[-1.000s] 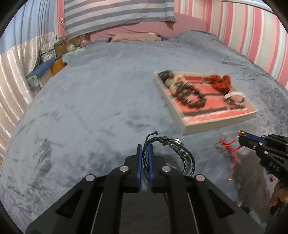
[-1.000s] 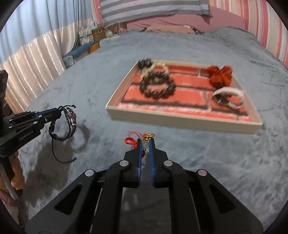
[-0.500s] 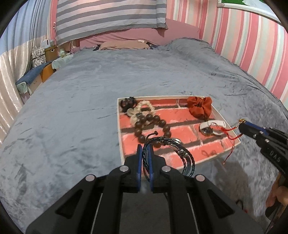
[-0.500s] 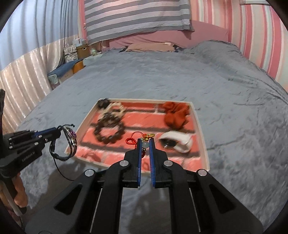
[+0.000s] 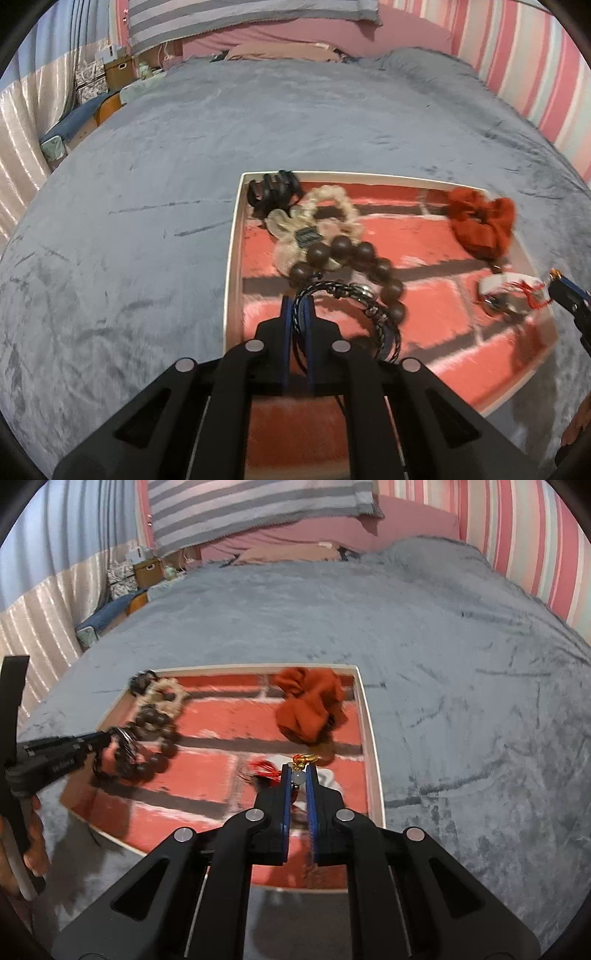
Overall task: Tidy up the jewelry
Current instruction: 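Carry leather bracelet and red charm into the tray and open both tools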
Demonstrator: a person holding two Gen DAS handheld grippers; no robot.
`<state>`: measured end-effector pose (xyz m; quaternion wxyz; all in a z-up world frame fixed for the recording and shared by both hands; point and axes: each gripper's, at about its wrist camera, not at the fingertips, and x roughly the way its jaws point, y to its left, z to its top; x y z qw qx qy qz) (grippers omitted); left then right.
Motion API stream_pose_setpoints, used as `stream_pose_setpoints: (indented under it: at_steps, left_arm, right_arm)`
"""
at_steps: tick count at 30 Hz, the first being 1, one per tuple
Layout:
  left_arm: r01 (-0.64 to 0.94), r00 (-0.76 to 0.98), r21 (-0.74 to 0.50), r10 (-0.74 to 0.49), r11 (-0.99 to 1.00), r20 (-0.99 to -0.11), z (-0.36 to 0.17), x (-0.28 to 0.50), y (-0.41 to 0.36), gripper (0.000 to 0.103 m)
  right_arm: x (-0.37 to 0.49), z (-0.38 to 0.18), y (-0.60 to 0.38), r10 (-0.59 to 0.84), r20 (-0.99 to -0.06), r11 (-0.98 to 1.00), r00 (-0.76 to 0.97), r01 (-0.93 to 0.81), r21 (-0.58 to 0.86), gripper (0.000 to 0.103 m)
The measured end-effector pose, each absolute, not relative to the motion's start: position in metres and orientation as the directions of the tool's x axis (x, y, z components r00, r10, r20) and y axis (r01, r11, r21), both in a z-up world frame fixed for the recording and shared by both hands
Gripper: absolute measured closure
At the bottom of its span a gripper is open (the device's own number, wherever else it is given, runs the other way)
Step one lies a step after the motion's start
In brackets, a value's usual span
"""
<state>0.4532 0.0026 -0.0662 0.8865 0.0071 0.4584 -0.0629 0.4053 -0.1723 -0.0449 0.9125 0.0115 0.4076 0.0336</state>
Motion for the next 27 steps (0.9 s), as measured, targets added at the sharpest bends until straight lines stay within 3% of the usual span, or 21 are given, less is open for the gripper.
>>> stream_pose_setpoints:
  at_steps: [13, 14, 16, 17, 18, 19, 21, 22, 24, 27]
  left_arm:
    - [0.091, 0.561, -0.02, -0.067, 0.996, -0.825, -0.08, 0.462, 0.017, 0.094]
    - [0.095, 0.56, -0.016, -0.067, 0.995, -0.826, -0.078, 0.461, 0.017, 0.094]
    - [0.103, 0.555, -0.024, -0.078, 0.994, -0.828, -0.074, 0.456, 0.017, 0.094]
    - [0.103, 0.556, -0.03, -0.082, 0.994, -0.827, -0.072, 0.453, 0.017, 0.093]
    - [0.101, 0.558, -0.037, -0.087, 0.994, -0.825, -0.069, 0.449, 0.019, 0.084]
    - [0.099, 0.56, -0.041, -0.09, 0.994, -0.824, -0.067, 0.446, 0.02, 0.065]
    - [0.116, 0.573, -0.064, -0.119, 0.991, -0.811, -0.058, 0.436, 0.021, 0.058]
    - [0.104, 0.584, -0.041, -0.094, 0.994, -0.807, -0.054, 0.431, 0.021, 0.047]
    - [0.094, 0.61, -0.01, -0.066, 0.996, -0.789, -0.044, 0.419, 0.021, 0.039]
    - [0.078, 0.625, -0.021, -0.066, 0.997, -0.778, -0.031, 0.4, 0.027, 0.038]
  right_arm:
    - [0.417, -0.068, -0.184, 0.05, -0.77, 0.998, 0.636, -0.057, 0.019, 0.093]
    - [0.416, -0.066, -0.184, 0.066, -0.767, 0.997, 0.639, -0.067, 0.03, 0.09]
    - [0.413, -0.064, -0.183, 0.074, -0.766, 0.996, 0.638, -0.08, 0.029, 0.073]
    - [0.412, -0.063, -0.182, 0.059, -0.765, 0.997, 0.641, -0.077, 0.012, 0.059]
    - [0.409, -0.062, -0.181, 0.05, -0.761, 0.997, 0.647, -0.077, 0.0, 0.052]
    - [0.406, -0.061, -0.181, 0.054, -0.756, 0.997, 0.652, -0.081, 0.001, 0.05]
    - [0.4, -0.058, -0.182, 0.055, -0.752, 0.997, 0.657, -0.08, 0.004, 0.045]
    - [0.396, -0.055, -0.183, 0.055, -0.749, 0.997, 0.661, -0.076, 0.007, 0.04]
    - [0.389, -0.05, -0.184, 0.056, -0.742, 0.997, 0.668, -0.07, 0.013, 0.033]
    - [0.372, -0.037, -0.185, 0.062, -0.724, 0.997, 0.687, -0.07, 0.018, 0.021]
